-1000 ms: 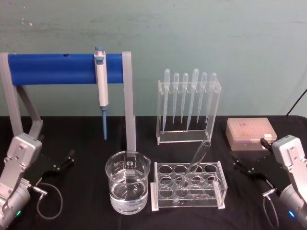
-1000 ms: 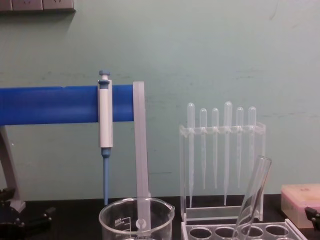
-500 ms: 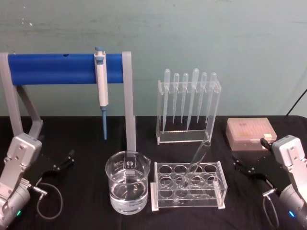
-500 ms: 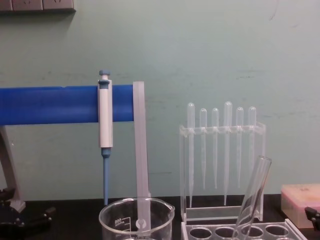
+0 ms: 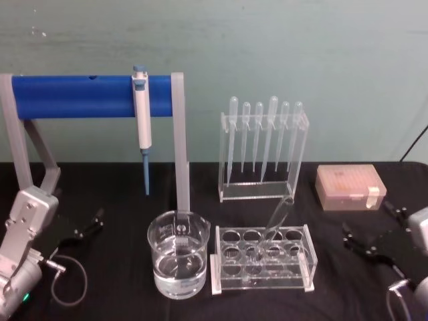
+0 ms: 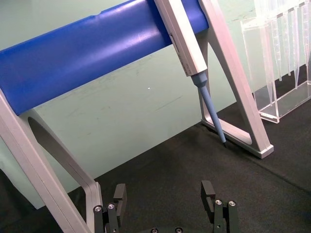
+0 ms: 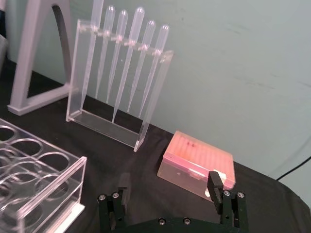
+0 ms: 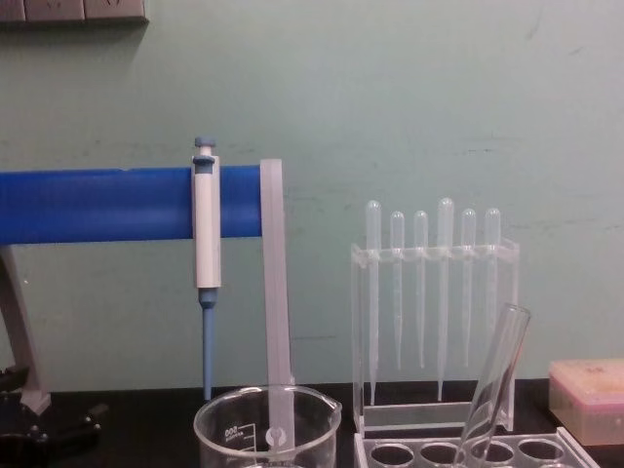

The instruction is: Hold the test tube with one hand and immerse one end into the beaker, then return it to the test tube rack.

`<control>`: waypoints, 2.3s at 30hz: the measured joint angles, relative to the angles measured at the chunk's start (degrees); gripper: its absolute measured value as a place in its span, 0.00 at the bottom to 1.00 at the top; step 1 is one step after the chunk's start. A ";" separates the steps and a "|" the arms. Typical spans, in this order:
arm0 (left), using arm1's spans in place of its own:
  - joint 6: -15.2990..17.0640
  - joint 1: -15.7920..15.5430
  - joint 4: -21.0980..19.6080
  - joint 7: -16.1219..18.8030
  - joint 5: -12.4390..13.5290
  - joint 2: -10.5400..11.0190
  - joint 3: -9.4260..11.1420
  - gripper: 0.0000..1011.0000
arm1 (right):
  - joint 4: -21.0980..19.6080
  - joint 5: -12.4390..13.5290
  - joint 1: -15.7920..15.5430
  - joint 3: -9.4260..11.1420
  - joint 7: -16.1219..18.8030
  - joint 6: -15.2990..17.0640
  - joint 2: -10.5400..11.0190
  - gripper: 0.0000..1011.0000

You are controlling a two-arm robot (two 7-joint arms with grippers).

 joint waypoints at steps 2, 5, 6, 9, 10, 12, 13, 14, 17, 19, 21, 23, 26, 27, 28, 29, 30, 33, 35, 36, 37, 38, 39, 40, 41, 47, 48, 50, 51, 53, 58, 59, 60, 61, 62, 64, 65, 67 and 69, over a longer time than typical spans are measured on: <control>0.00 0.00 0.00 0.00 0.00 0.00 0.00 0.99 | -2.34 0.95 -2.83 1.43 -0.07 -0.83 1.08 0.99; 0.00 0.00 0.00 0.00 0.00 0.00 0.00 0.99 | -5.41 4.37 -6.64 3.17 1.88 -1.93 2.55 0.99; 0.00 0.00 0.00 0.00 0.00 0.00 0.00 0.99 | -6.12 5.66 -7.56 3.55 3.07 -2.16 2.87 0.99; 0.00 0.00 0.00 0.00 0.00 0.00 0.00 0.99 | -8.36 11.38 -10.00 4.36 8.36 -2.49 3.63 0.99; 0.00 0.00 0.00 0.00 0.00 0.00 0.00 0.99 | -8.74 12.91 -10.35 4.39 9.87 -2.48 3.68 0.99; 0.00 0.00 0.00 0.00 0.00 0.00 0.00 0.99 | -9.49 17.10 -10.88 4.26 14.39 -2.06 3.58 0.99; 0.00 0.00 0.00 0.00 0.00 0.00 0.00 0.99 | -9.62 18.15 -10.89 4.08 15.61 -1.87 3.38 0.99; 0.00 0.00 0.00 0.00 0.00 0.00 0.00 0.99 | -9.70 19.01 -10.86 3.92 16.69 -1.67 3.19 0.99; 0.00 0.00 0.00 0.00 0.00 0.00 0.00 0.99 | -9.71 22.16 -9.84 2.80 21.19 -0.72 1.67 0.99; 0.00 0.00 0.00 0.00 0.00 0.00 0.00 0.99 | -9.26 23.14 -8.56 1.88 23.06 0.07 0.25 0.99; 0.00 0.00 0.00 0.00 0.00 0.00 0.00 0.99 | -8.66 23.23 -7.43 1.24 23.66 0.48 -0.97 0.99; 0.00 0.00 0.00 0.00 0.00 0.00 0.00 0.99 | -7.38 23.27 -5.58 0.55 23.96 1.06 -3.13 0.99; 0.00 0.00 0.00 0.00 0.00 0.00 0.00 0.99 | -5.57 23.24 -3.11 0.00 23.88 1.66 -5.95 0.99; 0.00 0.00 0.00 0.00 0.00 0.00 0.00 0.99 | -5.08 23.21 -2.47 -0.13 23.86 1.90 -6.64 0.99; 0.00 0.00 0.00 0.00 0.00 0.00 0.00 0.99 | -4.24 23.13 -1.27 -0.31 23.66 2.38 -7.89 0.99; 0.00 0.00 0.00 0.00 0.00 0.00 0.00 0.99 | -3.79 23.11 -0.68 -0.37 23.56 2.62 -8.49 0.99; 0.00 0.00 0.00 0.00 0.00 0.00 0.00 0.99 | -3.30 23.09 -0.10 -0.42 23.37 2.88 -9.10 0.99; 0.00 0.00 0.00 0.00 0.00 0.00 0.00 0.99 | -1.87 23.00 1.88 -0.55 22.81 3.77 -11.29 0.99; 0.00 0.00 0.00 0.00 0.00 0.00 0.00 0.99 | -0.86 22.98 3.03 -0.60 22.63 4.33 -12.61 0.99; 0.00 0.00 0.00 0.00 0.00 0.00 0.00 0.99 | -0.52 22.93 3.39 -0.63 22.50 4.54 -13.05 0.99; 0.00 0.00 0.00 0.00 0.00 0.00 0.00 0.99 | -0.20 22.91 3.72 -0.66 22.44 4.67 -13.46 0.99; 0.00 0.00 0.00 0.00 0.00 0.00 0.00 0.99 | 0.48 22.92 4.27 -0.68 22.44 4.98 -14.23 0.99; 0.00 0.00 0.00 0.00 0.00 0.00 0.00 0.99 | 0.81 22.92 4.49 -0.68 22.43 5.12 -14.61 0.99; 0.00 0.00 0.00 0.00 0.00 0.00 0.00 0.99 | 1.07 22.94 4.66 -0.68 22.43 5.24 -14.93 0.99; 0.00 0.00 0.00 0.00 0.00 0.00 0.00 0.99 | 1.58 22.90 4.95 -0.68 22.43 5.49 -15.53 0.98; 0.00 0.00 0.00 0.00 0.00 0.00 0.00 0.99 | 2.99 22.01 5.45 -0.52 22.27 6.17 -17.14 0.86; 0.00 0.00 0.00 0.00 0.00 0.00 0.00 0.99 | 3.08 21.94 5.45 -0.41 22.25 6.25 -17.28 0.83; 0.00 0.00 0.00 0.00 0.00 0.00 0.00 0.99 | 3.14 21.66 5.39 -0.10 22.23 6.41 -17.57 0.78; 0.00 0.00 0.00 0.00 0.00 0.00 0.00 0.99 | 3.14 21.59 5.36 0.00 22.23 6.45 -17.67 0.78; 0.00 0.00 0.00 0.00 0.00 0.00 0.00 0.99 | 3.05 21.30 5.22 0.24 22.25 6.64 -17.84 0.70; 0.00 0.00 0.00 0.00 0.00 0.00 0.00 0.99 | 2.48 20.86 4.86 0.74 22.27 6.96 -18.05 0.54; 0.00 0.00 0.00 0.00 0.00 0.00 0.00 0.99 | 2.17 20.65 4.69 0.93 22.28 7.19 -18.11 0.50; 0.00 0.00 0.00 0.00 0.00 0.00 0.00 0.99 | 2.05 20.58 4.62 0.99 22.29 7.26 -18.12 0.48; 0.00 0.00 0.00 0.00 0.00 0.00 0.00 0.99 | 1.67 20.30 4.44 1.17 22.30 7.39 -18.12 0.44; 0.00 0.00 0.00 0.00 0.00 0.00 0.00 0.99 | 1.47 20.18 4.34 1.24 22.30 7.48 -18.12 0.42; 0.00 0.00 0.00 0.00 0.00 0.00 0.00 0.99 | 0.83 19.78 4.07 1.42 22.27 7.76 -18.12 0.36; 0.00 0.00 0.00 0.00 0.00 0.00 0.00 0.99 | 0.63 19.68 3.97 1.48 22.27 7.83 -18.11 0.33; 0.00 0.00 0.00 0.00 0.00 0.00 0.00 0.99 | 0.22 19.34 3.79 1.58 22.19 7.96 -18.12 0.26; 0.00 0.00 0.00 0.00 0.00 0.00 0.00 0.99 | -0.18 18.82 3.61 1.73 21.95 8.01 -18.12 0.18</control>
